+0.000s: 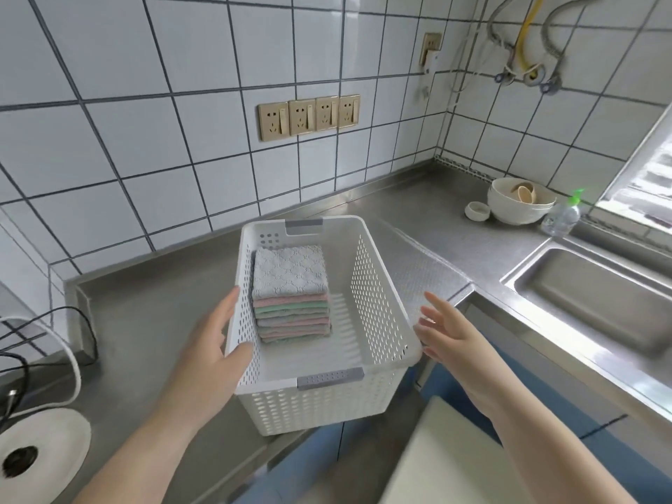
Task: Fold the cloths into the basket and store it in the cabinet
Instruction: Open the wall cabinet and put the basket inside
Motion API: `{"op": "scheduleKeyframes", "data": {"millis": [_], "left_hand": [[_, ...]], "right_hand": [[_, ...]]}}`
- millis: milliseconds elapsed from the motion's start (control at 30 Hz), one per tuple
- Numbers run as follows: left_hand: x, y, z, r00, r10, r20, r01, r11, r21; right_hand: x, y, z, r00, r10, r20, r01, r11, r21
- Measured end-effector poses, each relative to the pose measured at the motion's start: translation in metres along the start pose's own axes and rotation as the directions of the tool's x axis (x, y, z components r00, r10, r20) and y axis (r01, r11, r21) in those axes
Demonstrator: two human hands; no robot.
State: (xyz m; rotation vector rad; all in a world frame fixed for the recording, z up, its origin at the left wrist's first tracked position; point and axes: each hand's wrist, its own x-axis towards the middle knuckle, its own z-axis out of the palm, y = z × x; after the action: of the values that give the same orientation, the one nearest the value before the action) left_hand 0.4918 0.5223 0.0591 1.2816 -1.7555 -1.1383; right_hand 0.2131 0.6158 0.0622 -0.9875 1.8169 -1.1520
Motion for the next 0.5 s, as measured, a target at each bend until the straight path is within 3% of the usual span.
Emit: {"op": "scheduleKeyframes", "data": {"millis": [100, 233, 433, 500], "left_hand": [[-0.005, 0.005, -0.003, 0.994, 0.097, 0.049, -0.100, 0.994, 0.048], [-0.023, 0.018, -0.001, 0.960, 0.201, 0.193, -0.200, 0.980, -0.024], [-0.064, 0.024, 0.013, 0.842, 0.286, 0.457, -0.265, 0.958, -0.112], [-0.087, 0.024, 0.021, 0.764, 0.313, 0.565, -0.273, 0.949, -0.156]], "right_hand": [[-0.026, -0.001, 0.000, 0.998, -0.011, -0.059, 0.012, 1.000, 0.022], [-0.075, 0.002, 0.006, 0.989, -0.012, -0.146, 0.013, 1.000, 0.000], [-0.171, 0.020, 0.030, 0.942, 0.062, -0.331, -0.025, 0.993, 0.116], [-0.215, 0.032, 0.039, 0.909, 0.110, -0.402, -0.056, 0.988, 0.144]]}}
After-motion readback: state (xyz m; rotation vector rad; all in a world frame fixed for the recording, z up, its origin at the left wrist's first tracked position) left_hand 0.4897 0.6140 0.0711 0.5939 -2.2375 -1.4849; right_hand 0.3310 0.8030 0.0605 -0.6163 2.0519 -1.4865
